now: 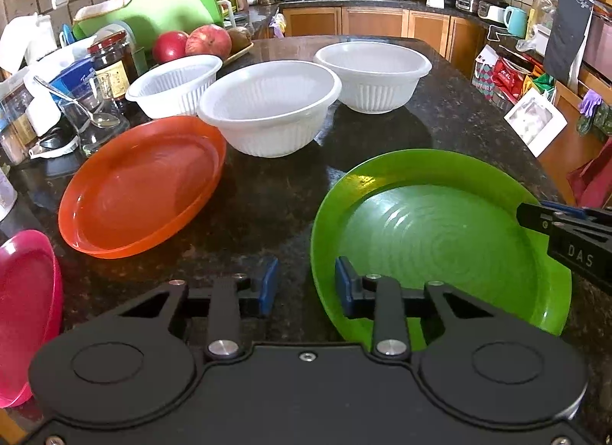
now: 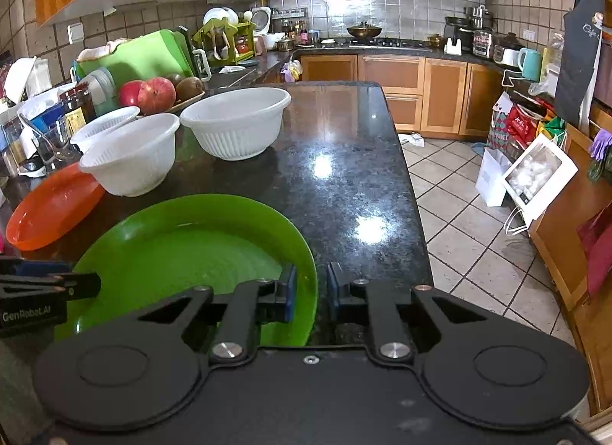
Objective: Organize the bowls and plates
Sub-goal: 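Move the left gripper to the green plate rim and close it, then lift the green plate with the left gripper and lower it onto the magenta plate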
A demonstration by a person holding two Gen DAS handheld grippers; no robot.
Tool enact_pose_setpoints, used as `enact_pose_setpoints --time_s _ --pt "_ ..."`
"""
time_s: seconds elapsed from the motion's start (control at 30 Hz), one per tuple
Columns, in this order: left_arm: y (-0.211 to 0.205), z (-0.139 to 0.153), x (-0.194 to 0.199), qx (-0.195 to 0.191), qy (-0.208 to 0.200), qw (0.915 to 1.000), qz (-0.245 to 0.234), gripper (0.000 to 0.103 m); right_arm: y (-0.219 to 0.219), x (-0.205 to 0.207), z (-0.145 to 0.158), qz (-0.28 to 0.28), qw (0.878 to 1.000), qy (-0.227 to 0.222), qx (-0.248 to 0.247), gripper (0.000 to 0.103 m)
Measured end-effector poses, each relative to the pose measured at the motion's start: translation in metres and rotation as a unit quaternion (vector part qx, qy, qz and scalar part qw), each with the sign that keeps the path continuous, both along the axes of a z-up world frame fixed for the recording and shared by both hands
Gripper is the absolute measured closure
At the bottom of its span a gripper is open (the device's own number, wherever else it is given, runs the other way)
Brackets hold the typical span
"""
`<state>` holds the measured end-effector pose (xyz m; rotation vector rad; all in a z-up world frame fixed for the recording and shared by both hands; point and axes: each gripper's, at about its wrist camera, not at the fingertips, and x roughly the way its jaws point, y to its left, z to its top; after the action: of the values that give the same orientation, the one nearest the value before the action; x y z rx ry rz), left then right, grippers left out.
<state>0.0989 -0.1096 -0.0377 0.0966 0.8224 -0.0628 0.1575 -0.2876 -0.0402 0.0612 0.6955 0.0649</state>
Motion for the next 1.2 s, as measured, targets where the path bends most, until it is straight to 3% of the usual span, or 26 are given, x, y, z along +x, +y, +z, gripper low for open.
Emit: enact_pose_setpoints --time_s 0.23,0.47,0.63,1.2 --pt "0.000 0.001 -0.001 -0.002 0.000 1.0000 0.002 0.065 0.001 -0.003 0.000 0.005 1.000 -0.004 0.006 0.093" --pt "-0.003 0.001 -0.008 -0.005 -0.003 1.0000 -0.002 0.070 0.002 -0.004 -0.001 0.002 1.000 -0.008 0.003 0.093" --pt "-0.005 0.002 -0.013 -0.011 -0.002 0.9999 -0.013 0.084 0.004 -0.007 -0.001 0.000 1.000 -0.009 0.000 0.093" --pt "0.004 0.011 -0.023 -0.018 -0.021 0.9995 0.010 0.085 0.015 -0.013 0.002 0.013 1.000 -0.026 0.002 0.093"
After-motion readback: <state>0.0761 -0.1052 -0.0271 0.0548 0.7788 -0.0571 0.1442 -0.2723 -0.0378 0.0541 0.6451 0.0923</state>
